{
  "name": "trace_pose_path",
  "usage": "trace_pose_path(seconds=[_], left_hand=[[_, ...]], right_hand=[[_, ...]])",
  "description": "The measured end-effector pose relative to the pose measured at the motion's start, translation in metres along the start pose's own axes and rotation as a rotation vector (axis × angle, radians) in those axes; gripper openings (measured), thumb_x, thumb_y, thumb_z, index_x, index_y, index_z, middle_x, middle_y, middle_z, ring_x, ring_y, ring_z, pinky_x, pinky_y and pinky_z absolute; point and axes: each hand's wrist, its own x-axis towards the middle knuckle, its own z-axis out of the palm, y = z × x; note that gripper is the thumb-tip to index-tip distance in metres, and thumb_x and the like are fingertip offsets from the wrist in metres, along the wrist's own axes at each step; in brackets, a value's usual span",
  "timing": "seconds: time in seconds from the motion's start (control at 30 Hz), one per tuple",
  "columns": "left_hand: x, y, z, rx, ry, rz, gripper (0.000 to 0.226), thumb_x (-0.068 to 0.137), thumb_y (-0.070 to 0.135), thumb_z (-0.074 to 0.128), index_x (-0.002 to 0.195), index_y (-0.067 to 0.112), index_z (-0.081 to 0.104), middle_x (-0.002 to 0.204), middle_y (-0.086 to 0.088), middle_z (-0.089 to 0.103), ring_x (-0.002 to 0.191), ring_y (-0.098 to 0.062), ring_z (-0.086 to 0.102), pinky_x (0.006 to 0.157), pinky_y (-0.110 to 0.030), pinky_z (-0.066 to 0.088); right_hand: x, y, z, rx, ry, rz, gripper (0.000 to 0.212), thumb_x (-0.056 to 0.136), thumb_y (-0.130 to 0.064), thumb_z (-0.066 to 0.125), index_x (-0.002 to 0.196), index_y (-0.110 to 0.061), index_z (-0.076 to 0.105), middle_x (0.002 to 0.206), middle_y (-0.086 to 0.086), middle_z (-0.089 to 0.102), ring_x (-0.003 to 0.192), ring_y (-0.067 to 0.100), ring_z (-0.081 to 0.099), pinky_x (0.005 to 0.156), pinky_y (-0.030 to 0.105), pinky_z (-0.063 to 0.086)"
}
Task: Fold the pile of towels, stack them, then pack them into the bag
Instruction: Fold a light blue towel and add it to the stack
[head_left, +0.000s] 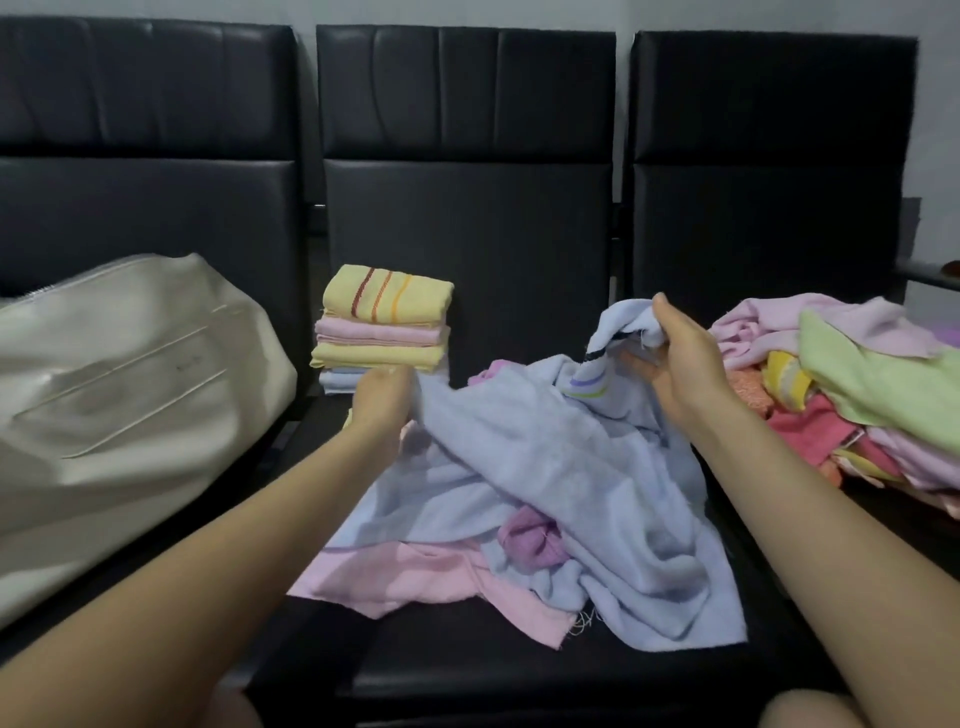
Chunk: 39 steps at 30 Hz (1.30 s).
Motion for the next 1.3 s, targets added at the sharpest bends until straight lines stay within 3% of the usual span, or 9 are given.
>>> trace_pose_path(seconds=[0.1, 0.27, 0.43, 0.53, 0.63, 0.7, 0.87, 1.03, 1.3], left_hand=[[-0.012, -0.003, 0.005, 0.407, 0.079, 0.348, 0.031, 0.096, 0.024, 0.052, 0.124, 0.011, 0.053, 0.122, -0.012, 0.056, 0.111, -0.027, 0.053, 0.09, -0.037, 0.047], [-0.068, 0.019, 0.04, 0.15, -0.309, 0.798, 0.045, 0.102, 0.031, 0.038, 0.146, 0.019, 0.04, 0.146, 0.002, 0.046, 0.134, -0.006, 0.04, 0.113, -0.028, 0.032], [-0.013, 0.013, 0.085, 0.102, -0.732, 0.591, 0.025, 0.097, 0.043, 0.047, 0.114, 0.037, 0.066, 0.125, 0.015, 0.061, 0.12, -0.011, 0.056, 0.111, -0.039, 0.04], [0.055, -0.006, 0.102, 0.147, -0.674, 0.475, 0.022, 0.091, 0.049, 0.052, 0.078, 0.044, 0.07, 0.094, 0.016, 0.068, 0.098, -0.003, 0.063, 0.103, -0.043, 0.046], [-0.046, 0.016, 0.063, 0.109, -0.621, 0.514, 0.032, 0.102, 0.024, 0.039, 0.081, 0.011, 0.06, 0.08, -0.001, 0.058, 0.076, -0.004, 0.055, 0.082, -0.027, 0.046], [-0.072, 0.023, 0.048, 0.036, -0.565, 0.594, 0.029, 0.102, 0.016, 0.04, 0.077, 0.012, 0.053, 0.076, -0.002, 0.049, 0.07, -0.007, 0.045, 0.066, -0.021, 0.04], [-0.068, 0.03, 0.034, -0.002, -0.52, 0.667, 0.02, 0.101, 0.014, 0.048, 0.083, 0.015, 0.057, 0.073, 0.008, 0.05, 0.063, 0.002, 0.044, 0.061, -0.012, 0.038], [-0.067, 0.034, 0.029, -0.026, -0.437, 0.683, 0.03, 0.103, 0.018, 0.043, 0.074, 0.019, 0.048, 0.062, 0.017, 0.041, 0.058, 0.003, 0.037, 0.057, -0.012, 0.034], [-0.048, 0.034, 0.003, 0.378, -0.703, 0.622, 0.049, 0.091, 0.041, 0.061, 0.047, 0.027, 0.045, 0.048, 0.014, 0.034, 0.046, -0.003, 0.031, 0.046, -0.015, 0.025]], right_hand=[[-0.016, -0.02, 0.016, 0.0, -0.091, -0.025, 0.059, 0.102, -0.031, 0.038, 0.095, 0.025, 0.054, 0.105, 0.036, 0.061, 0.089, 0.03, 0.059, 0.074, 0.03, 0.051], [-0.036, -0.051, 0.038, 0.15, -0.081, -0.016, 0.044, 0.1, -0.028, 0.046, 0.111, 0.012, 0.06, 0.103, 0.024, 0.065, 0.093, 0.026, 0.067, 0.077, 0.03, 0.058], [-0.047, -0.067, 0.052, 0.134, -0.122, 0.003, 0.034, 0.096, -0.032, 0.05, 0.083, -0.003, 0.061, 0.071, 0.008, 0.065, 0.07, 0.017, 0.067, 0.066, 0.028, 0.054], [-0.047, -0.062, 0.057, -0.022, -0.082, -0.025, 0.034, 0.097, -0.032, 0.053, 0.071, -0.011, 0.058, 0.063, 0.005, 0.055, 0.062, 0.016, 0.059, 0.059, 0.029, 0.047], [-0.045, -0.052, 0.057, -0.269, -0.037, -0.143, 0.041, 0.098, -0.032, 0.053, 0.072, 0.001, 0.053, 0.064, 0.011, 0.042, 0.058, 0.02, 0.042, 0.055, 0.029, 0.035], [-0.043, -0.045, 0.058, -0.315, -0.034, -0.141, 0.036, 0.098, -0.031, 0.053, 0.079, -0.001, 0.055, 0.062, 0.009, 0.041, 0.054, 0.016, 0.041, 0.051, 0.025, 0.034], [-0.045, -0.029, 0.055, -0.222, -0.076, 0.037, 0.025, 0.097, -0.03, 0.055, 0.087, -0.008, 0.056, 0.064, 0.009, 0.045, 0.057, 0.017, 0.046, 0.053, 0.025, 0.038], [-0.051, -0.017, 0.066, -0.085, -0.058, 0.121, 0.043, 0.101, -0.03, 0.049, 0.109, 0.011, 0.06, 0.095, 0.026, 0.063, 0.087, 0.032, 0.063, 0.081, 0.044, 0.051], [-0.046, -0.029, 0.061, 0.136, 0.004, 0.286, 0.044, 0.098, -0.038, 0.053, 0.111, 0.003, 0.06, 0.105, 0.024, 0.066, 0.096, 0.033, 0.067, 0.086, 0.045, 0.055]])
